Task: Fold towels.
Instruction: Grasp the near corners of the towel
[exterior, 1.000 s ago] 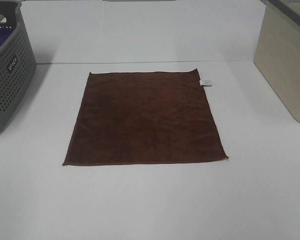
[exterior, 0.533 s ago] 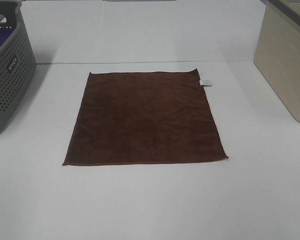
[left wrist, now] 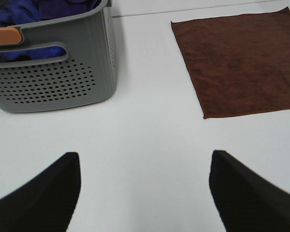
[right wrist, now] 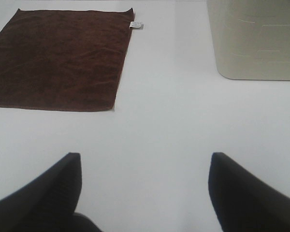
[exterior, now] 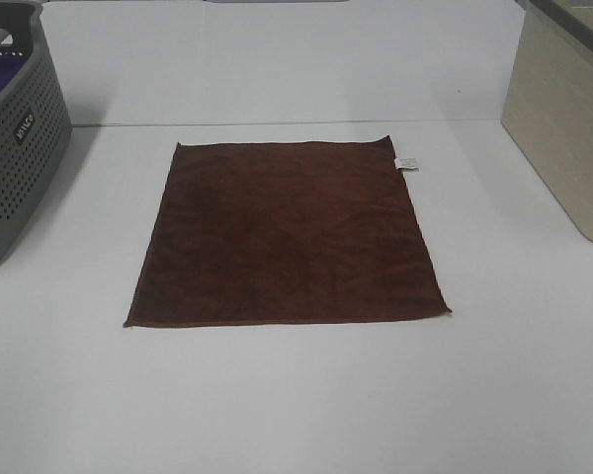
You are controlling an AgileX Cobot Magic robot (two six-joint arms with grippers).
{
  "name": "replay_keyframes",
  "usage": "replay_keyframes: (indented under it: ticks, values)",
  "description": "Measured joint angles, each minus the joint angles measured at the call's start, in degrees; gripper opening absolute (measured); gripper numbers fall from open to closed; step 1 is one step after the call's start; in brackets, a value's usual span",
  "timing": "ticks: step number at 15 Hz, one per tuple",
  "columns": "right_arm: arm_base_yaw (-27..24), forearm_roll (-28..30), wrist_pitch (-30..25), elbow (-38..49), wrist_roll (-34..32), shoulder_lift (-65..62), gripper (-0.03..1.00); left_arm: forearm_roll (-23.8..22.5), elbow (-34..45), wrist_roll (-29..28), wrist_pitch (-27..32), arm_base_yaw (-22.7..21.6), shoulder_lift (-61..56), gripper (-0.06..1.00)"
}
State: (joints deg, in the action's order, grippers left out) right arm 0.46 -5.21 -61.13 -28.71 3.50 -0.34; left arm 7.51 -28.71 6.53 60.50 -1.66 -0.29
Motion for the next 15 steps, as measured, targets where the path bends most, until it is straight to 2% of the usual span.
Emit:
replay_keyframes:
  ticks: [15]
  values:
    - [0.0, 0.0, 0.0, 0.0, 0.0, 0.0, 0.70, 0.0, 0.0, 0.0, 0.0, 0.0, 0.0, 0.71]
